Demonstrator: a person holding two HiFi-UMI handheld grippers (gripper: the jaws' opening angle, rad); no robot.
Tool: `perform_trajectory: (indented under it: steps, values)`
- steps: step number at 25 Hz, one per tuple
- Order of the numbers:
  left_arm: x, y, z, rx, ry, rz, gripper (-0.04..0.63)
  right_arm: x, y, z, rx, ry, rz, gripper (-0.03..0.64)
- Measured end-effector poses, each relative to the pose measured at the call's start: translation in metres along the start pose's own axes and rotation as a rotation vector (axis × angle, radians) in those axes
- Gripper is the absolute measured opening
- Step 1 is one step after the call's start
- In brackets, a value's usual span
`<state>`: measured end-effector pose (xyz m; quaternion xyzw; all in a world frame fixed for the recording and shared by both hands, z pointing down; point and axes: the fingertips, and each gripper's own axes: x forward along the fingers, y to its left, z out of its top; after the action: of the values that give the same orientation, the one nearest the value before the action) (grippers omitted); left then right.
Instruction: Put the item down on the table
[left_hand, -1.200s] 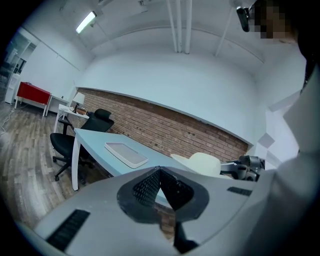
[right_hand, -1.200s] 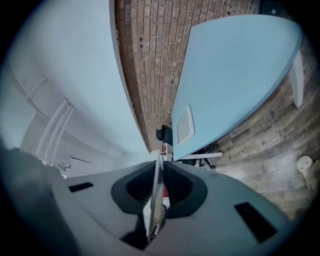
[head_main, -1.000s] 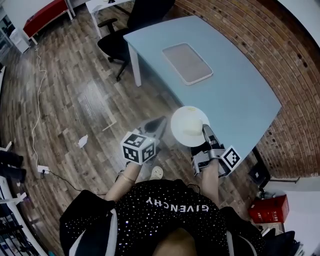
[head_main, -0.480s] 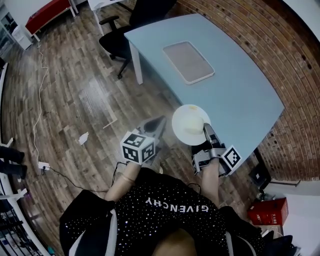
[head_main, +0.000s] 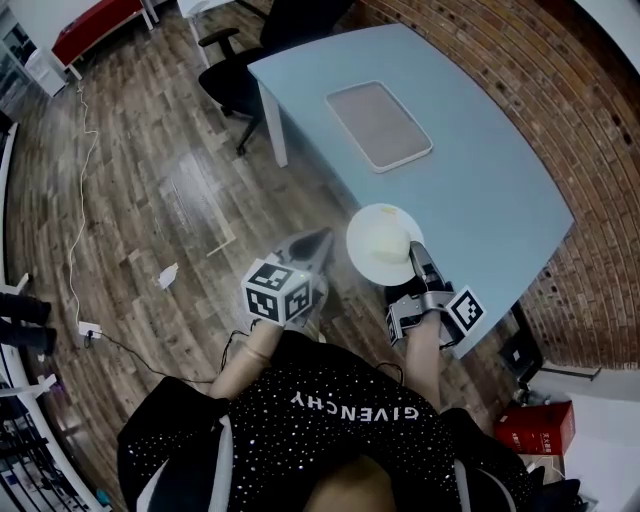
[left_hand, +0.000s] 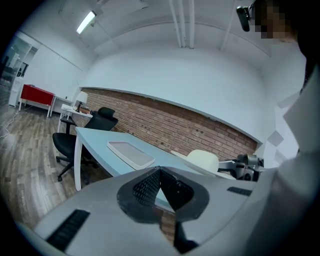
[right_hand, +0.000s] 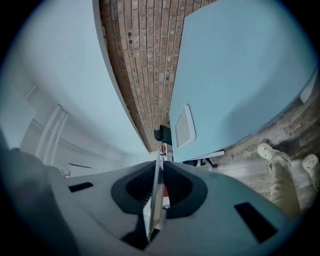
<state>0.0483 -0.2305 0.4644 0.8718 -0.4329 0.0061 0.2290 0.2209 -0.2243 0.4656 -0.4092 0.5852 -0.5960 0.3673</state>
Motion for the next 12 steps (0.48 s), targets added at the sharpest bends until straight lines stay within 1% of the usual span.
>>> perform_trajectory:
  steps: [7,12]
  values:
    - [0.048,0.026,0.025,-0.009,0.007,-0.002,0.011,0.051,0.001,0.023,0.007,0.011,-0.022,0.038]
    - [0.089,0.057,0.038,-0.021,0.035,-0.008,0.011,0.101,-0.002,0.041,0.016,0.007,-0.037,0.038]
